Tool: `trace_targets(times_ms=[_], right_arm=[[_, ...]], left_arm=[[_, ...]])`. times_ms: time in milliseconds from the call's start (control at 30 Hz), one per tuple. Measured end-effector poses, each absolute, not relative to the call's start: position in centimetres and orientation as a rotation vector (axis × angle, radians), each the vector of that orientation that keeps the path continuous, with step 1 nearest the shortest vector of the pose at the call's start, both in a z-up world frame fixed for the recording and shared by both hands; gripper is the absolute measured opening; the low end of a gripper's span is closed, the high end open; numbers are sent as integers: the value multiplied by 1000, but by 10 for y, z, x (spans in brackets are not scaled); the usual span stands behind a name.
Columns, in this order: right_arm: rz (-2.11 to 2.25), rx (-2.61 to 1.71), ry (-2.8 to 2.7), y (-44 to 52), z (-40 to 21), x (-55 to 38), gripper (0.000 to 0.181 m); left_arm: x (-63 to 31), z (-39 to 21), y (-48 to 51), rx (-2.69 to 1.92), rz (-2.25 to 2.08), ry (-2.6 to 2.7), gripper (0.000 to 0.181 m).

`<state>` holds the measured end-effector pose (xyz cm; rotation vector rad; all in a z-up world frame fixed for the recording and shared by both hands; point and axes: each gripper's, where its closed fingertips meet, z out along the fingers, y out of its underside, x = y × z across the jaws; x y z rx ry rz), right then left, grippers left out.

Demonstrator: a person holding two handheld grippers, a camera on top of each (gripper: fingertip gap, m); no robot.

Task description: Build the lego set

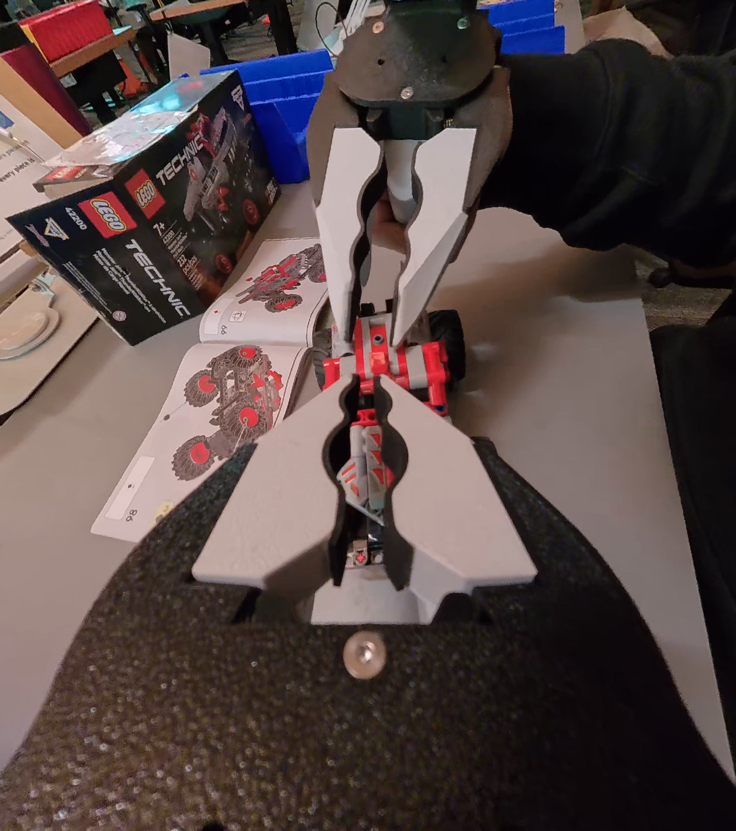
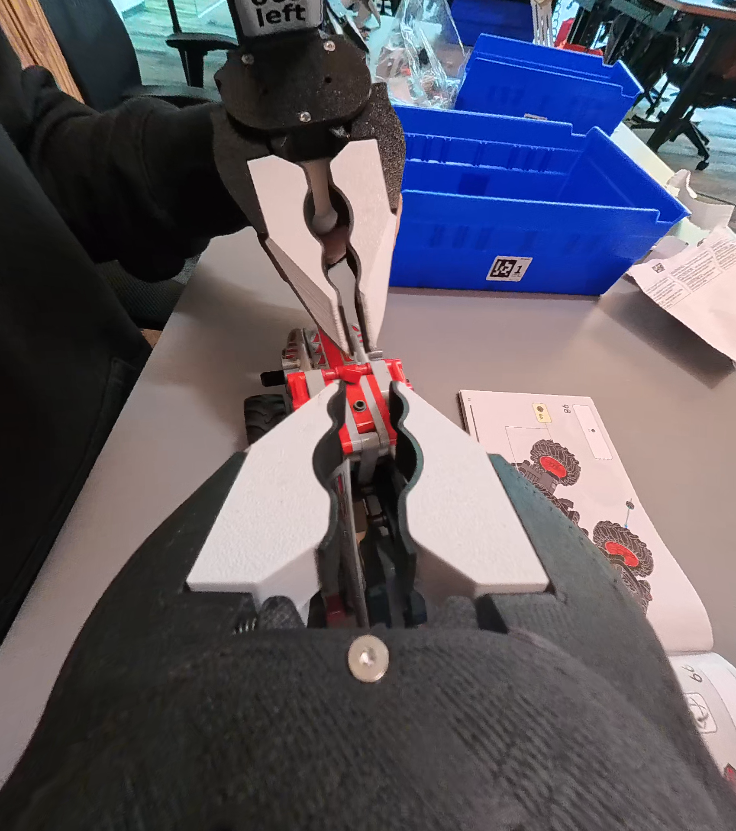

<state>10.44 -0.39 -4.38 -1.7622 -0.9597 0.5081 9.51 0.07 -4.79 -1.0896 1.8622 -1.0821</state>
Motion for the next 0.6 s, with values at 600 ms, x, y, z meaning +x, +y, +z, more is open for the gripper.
trace_targets(times_ms=[600], right_arm=[[508, -1791, -1062, -2, -48, 92, 7]], left_arm=[[95, -52, -4, -1121, -1106, 1879, 0]])
